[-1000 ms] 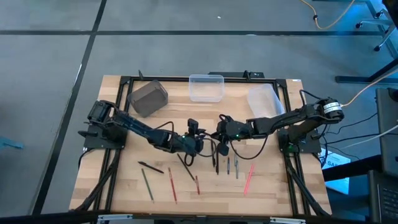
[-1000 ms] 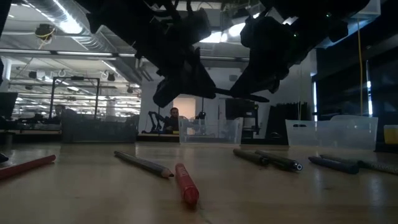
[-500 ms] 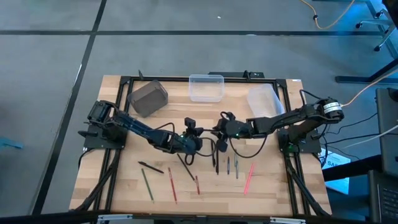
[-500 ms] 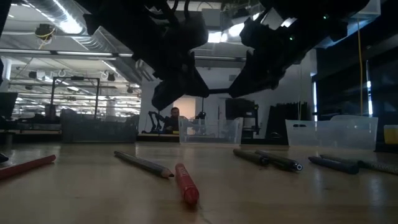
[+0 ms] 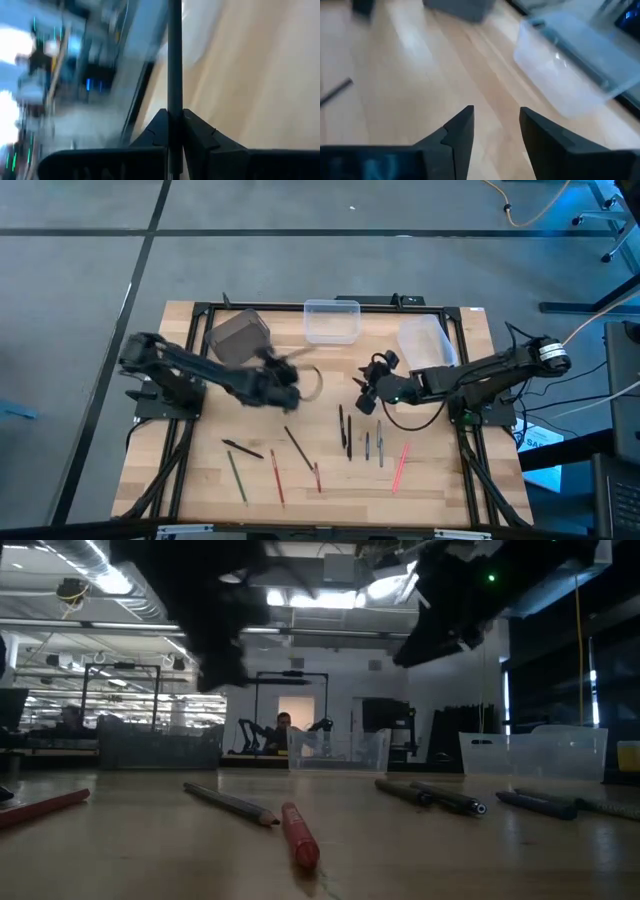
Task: Sort crayons/erasers/pens/pencils in bins
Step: Put the center black pen into the black bin
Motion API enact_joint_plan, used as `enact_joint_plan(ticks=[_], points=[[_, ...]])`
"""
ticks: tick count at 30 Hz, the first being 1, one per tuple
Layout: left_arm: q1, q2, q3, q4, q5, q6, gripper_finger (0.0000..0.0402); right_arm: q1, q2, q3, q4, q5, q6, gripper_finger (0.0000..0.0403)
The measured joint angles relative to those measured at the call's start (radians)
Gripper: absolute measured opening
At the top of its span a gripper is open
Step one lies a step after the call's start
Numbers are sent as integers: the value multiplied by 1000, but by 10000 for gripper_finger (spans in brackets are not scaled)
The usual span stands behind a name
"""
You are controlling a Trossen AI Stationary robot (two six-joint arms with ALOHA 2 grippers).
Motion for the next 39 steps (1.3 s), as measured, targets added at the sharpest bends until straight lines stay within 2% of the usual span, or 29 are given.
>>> enact_joint_plan(ticks=[3, 6, 10, 13, 17, 25, 29, 33, 36, 39], points=[[83, -112, 0, -241, 61, -180, 18, -3, 5, -38, -12, -4, 37, 163], [182, -208, 0, -361, 176, -264, 19, -33, 16, -123, 43, -24, 54, 163], [313, -280, 0, -384, 337, -224, 19, -124, 21, -270, 280, -150, 57, 163], [399, -291, 0, -382, 407, -165, 19, -187, 22, -371, 487, -264, 54, 163], [495, -289, -6, -370, 482, -109, 19, -231, 21, -456, 604, -314, 49, 163], [622, -289, -90, -349, 507, -86, 19, -257, 21, -550, 753, -290, -73, 163], [636, -289, -148, -299, 522, -84, 19, -246, 21, -555, 818, -352, -109, 163], [636, -289, -197, -262, 525, -61, 19, -176, 13, -555, 998, -392, -200, 154], [636, -289, -219, -257, 529, -60, 19, -148, -35, -555, 1047, -393, -249, 136], [636, -297, -229, -254, 529, -57, 19, -145, -125, -555, 1015, -456, -264, 117]])
